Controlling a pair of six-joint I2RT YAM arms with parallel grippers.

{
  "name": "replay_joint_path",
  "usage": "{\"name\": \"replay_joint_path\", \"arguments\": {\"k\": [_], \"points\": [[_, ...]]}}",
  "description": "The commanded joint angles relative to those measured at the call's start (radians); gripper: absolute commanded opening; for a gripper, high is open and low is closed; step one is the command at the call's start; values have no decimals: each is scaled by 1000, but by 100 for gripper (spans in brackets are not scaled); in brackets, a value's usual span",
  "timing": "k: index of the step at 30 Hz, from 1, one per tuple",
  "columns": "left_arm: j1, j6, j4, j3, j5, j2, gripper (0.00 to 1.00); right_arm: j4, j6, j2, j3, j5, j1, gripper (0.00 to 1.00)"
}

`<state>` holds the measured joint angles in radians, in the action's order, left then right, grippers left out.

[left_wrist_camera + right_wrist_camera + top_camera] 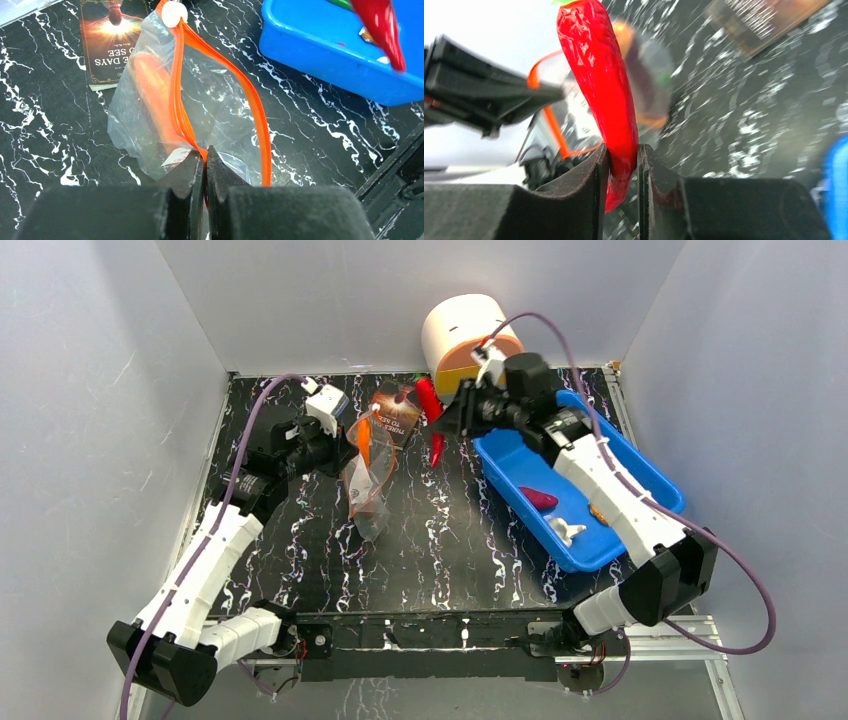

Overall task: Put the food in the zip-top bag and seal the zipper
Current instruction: Pick up the fake vegetable from the bin, then place the fake vegetable in the zipper food storage bag.

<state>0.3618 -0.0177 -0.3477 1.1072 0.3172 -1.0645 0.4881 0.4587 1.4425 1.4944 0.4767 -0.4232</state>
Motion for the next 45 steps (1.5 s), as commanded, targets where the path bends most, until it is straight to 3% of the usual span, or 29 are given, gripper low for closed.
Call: {"name": "replay_joint_path", "arguments": {"k": [1,8,19,28,33,39,45], "points": [[-1,-62,-21,38,27,-1,0,-96,142,-4,-38,70,-143,0],[-1,7,36,-22,102,24,0,-132,259,46,-88,86,-268,2],[-1,66,86,-79,149,51,0,-111,346,91,-120,66,-294,4],[-1,-16,182,-63,225,46,0,54,272,140,-53,10,-307,5],[1,-136,126,37,235,-25,0,100,244,162,-46,-8,-335,4],[28,-225,76,69,213,-57,0,101,234,164,-103,-25,-346,4],[66,-231,52,-7,223,-45,0,61,239,170,-104,-33,-345,4]]}}
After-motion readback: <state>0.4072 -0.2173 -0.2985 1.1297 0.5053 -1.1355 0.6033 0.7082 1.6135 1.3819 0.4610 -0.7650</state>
